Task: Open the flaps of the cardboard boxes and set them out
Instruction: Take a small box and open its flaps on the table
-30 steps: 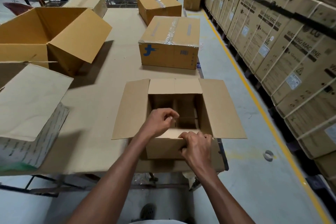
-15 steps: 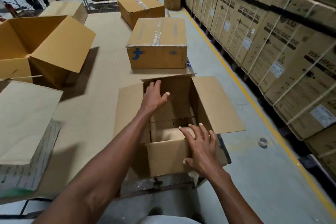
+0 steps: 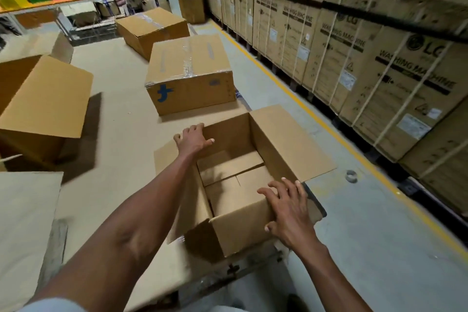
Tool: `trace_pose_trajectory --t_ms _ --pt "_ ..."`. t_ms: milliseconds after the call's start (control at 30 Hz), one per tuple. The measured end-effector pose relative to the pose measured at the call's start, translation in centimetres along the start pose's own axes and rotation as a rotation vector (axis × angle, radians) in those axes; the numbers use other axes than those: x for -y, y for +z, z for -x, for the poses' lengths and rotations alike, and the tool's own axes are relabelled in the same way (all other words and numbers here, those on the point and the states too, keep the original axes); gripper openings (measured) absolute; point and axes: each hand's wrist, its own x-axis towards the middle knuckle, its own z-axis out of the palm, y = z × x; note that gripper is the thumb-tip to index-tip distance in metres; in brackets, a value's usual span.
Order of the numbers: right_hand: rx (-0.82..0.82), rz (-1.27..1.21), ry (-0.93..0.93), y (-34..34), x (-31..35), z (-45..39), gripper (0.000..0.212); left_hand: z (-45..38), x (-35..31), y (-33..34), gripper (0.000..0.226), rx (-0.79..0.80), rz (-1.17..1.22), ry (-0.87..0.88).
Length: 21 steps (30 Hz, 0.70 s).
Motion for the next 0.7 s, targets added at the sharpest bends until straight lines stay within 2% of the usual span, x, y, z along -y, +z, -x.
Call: trace_pose_trajectory --t_ms 100,233,400,567,700 --pt "-0.032 0.002 0.03 0.3 0.3 0.2 0.078 0.1 -0.2 0.4 0.068 -0.034 -0.057 0.003" --pt "-0.053 -0.005 0.042 0.3 0.7 0.3 0.078 0.0 0.0 0.2 0.07 -0.017 -0.035 0.026" --pt "0.037 -0.014 0.048 -0.5 0.6 0.3 0.097 0.7 -0.2 -0.3 0.071 -0.017 0.032 0.038" --pt "0.125 -0.101 -0.001 -1.5 -0.4 0.8 0.112 3.3 -4.1 -1.4 0.065 -0.114 0.175 0.092" --pt "0.07 -0.297 -0.032 -2.4 -2.4 2.0 0.097 5.7 -9.4 -2.2 0.061 -0.134 0.303 0.138"
